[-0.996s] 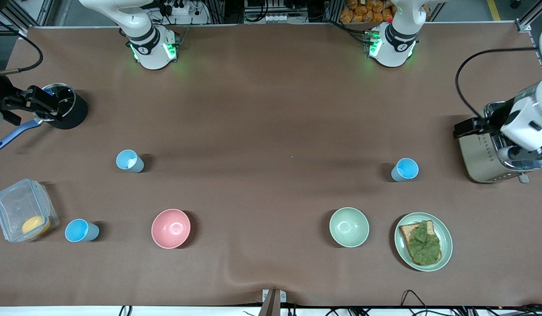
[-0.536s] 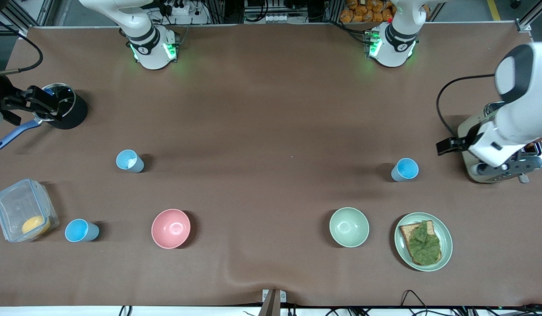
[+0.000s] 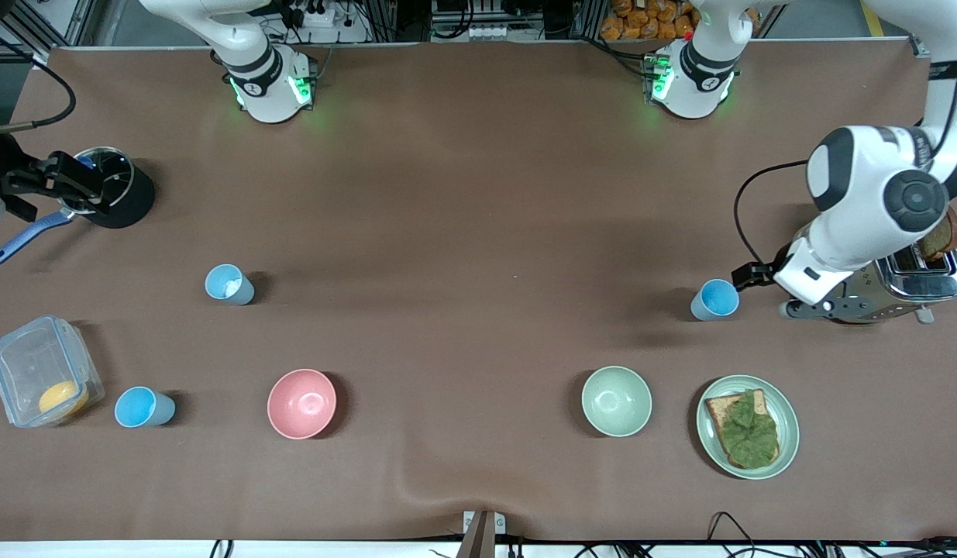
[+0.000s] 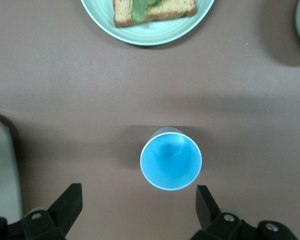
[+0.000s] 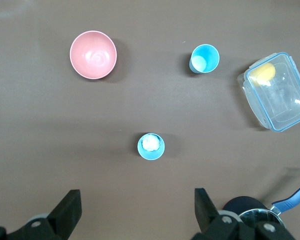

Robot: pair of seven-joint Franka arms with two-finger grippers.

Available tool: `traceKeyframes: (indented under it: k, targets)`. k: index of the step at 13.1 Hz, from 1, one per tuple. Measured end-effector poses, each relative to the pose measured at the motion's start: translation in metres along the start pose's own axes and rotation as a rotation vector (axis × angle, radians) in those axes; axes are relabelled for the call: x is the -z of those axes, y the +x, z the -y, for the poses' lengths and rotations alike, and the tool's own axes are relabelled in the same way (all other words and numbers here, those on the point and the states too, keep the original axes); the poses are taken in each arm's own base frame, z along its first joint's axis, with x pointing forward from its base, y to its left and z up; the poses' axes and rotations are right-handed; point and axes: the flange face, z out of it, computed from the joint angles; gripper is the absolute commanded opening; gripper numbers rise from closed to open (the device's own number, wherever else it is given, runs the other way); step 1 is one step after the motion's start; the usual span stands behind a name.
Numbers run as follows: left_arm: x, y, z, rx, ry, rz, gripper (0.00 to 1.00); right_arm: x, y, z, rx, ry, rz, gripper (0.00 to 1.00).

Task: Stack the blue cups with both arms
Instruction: 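Reach the left gripper down to the blue cup beside the toaster, then close the left gripper around the blue cup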

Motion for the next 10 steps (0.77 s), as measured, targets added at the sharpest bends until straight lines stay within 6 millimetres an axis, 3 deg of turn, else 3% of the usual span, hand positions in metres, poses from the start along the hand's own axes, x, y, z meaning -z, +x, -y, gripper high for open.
traceKeyframes:
  k: [4, 10]
  targets:
    - [-0.033, 0.001, 0.000, 0.000, -0.008, 0.020, 1.00, 0.000, 0.000, 0.000, 0.000, 0.000, 0.000, 1.00]
    - [-0.055, 0.005, -0.001, 0.000, -0.018, 0.018, 1.00, 0.000, 0.000, 0.000, 0.000, 0.000, 0.000, 1.00]
